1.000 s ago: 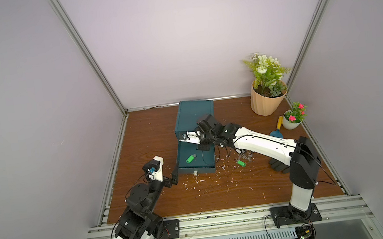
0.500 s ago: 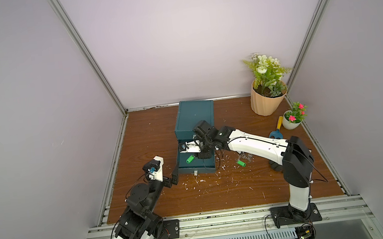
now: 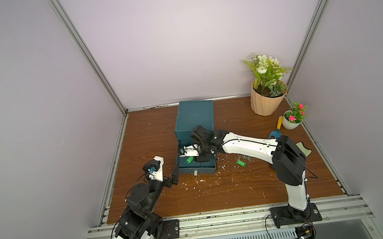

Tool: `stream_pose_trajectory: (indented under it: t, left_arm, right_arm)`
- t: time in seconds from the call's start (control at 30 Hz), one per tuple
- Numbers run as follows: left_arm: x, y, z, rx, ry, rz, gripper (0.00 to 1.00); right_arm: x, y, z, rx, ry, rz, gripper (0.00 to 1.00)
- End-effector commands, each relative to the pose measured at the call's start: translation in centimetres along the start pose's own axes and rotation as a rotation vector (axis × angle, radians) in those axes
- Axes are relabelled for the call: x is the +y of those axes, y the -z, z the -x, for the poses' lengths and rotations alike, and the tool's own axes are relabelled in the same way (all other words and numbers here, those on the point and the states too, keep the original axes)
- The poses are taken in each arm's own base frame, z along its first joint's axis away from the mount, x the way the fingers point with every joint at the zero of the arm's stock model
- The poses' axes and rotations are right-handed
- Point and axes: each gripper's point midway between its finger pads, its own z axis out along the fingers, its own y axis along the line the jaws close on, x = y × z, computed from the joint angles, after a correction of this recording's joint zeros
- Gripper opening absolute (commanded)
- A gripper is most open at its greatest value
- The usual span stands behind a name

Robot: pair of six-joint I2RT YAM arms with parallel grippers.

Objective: Take the keys out of the drawer
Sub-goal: Pick up the key from the drawer.

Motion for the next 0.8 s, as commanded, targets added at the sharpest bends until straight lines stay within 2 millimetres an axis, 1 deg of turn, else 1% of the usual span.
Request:
stream_pose_trajectory:
  t: [0.0, 0.07, 0.23, 0.43, 0.57, 0.67, 0.77]
  left_arm:
    - [0.0, -0.1, 0.2, -0.005, 0.0, -0.001, 0.97]
    - [0.1, -0.1, 0.2, -0.005, 0.001, 0.001, 0.97]
    - [0.1, -0.1, 0.2, -0.003, 0.001, 0.003, 0.97]
    - [0.0, -0.3, 0.0, 0.003, 0.0, 0.001, 0.97]
    - [0.0, -0.3, 0.0, 0.005, -0.002, 0.0, 0.97]
    - [0.1, -0.3, 0.0, 0.005, -0.002, 0.004, 0.97]
    - [0.0, -0.3, 0.1, 0.003, -0.002, 0.001, 0.97]
  right_arm:
    - [-0.1, -0.5, -0.2, 0.012, -0.021, -0.008, 0.41]
    - [0.1, -0.6, -0.3, 0.014, -0.027, 0.001, 0.37]
    - [0.2, -0.5, -0.5, 0.013, -0.036, 0.018, 0.21]
    - [-0.1, 0.0, -0.4, 0.006, -0.035, 0.011, 0.09]
    - [-0.5, 0.5, 0.1, -0.006, -0.034, 0.001, 0.01]
    - [-1.2, 1.4, 0.9, -0.03, -0.037, -0.022, 0.0]
    - [-2.2, 3.0, 2.0, -0.072, -0.037, -0.057, 0.0]
